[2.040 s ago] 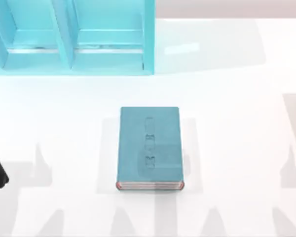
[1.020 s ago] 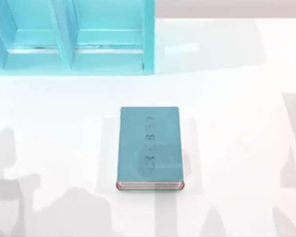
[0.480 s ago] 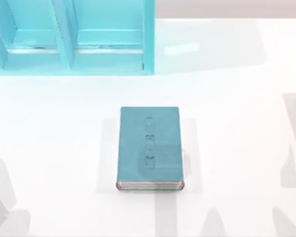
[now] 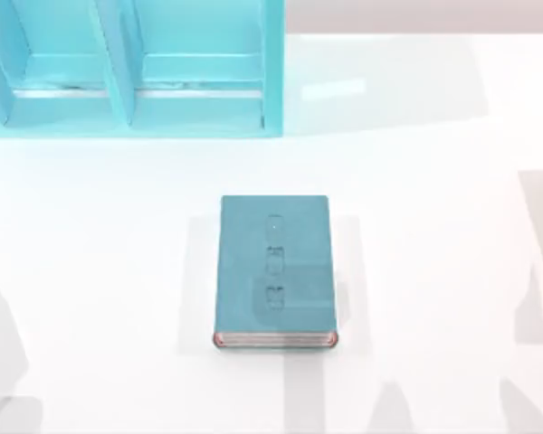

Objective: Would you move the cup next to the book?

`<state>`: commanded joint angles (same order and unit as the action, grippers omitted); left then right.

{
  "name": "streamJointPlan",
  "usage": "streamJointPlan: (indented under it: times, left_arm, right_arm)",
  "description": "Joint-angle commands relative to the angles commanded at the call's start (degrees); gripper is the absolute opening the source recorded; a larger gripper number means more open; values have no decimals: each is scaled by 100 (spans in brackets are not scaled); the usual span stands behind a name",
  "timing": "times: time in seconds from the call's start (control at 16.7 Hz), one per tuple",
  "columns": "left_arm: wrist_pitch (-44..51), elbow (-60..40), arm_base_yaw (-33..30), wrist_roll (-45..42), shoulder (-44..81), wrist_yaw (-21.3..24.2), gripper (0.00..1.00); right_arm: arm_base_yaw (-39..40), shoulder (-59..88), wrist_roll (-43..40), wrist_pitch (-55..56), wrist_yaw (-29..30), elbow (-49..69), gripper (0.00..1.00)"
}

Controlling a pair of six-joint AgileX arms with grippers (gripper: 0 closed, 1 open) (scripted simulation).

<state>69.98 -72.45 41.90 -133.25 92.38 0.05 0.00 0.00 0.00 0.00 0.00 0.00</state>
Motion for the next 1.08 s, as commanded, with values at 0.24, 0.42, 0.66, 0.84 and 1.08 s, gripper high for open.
streamJointPlan:
  times: [0.24,0.42,0.66,0.84,1.08]
  left_arm:
    - [-406,305,15,-1,120,0,100]
    - [-1229,845,28,-18,361,0,100]
    - [-2168,1508,43,-37,639,1,100]
    - [-2304,1623,44,-39,680,1,100]
    - [-2304,1623,44,-39,680,1,85]
  right_arm:
    - [0,0,0,0,0,0,100]
    - [0,0,0,0,0,0,100]
    - [0,0,0,0,0,0,100]
    - [0,0,0,0,0,0,100]
    - [0,0,0,0,0,0,100]
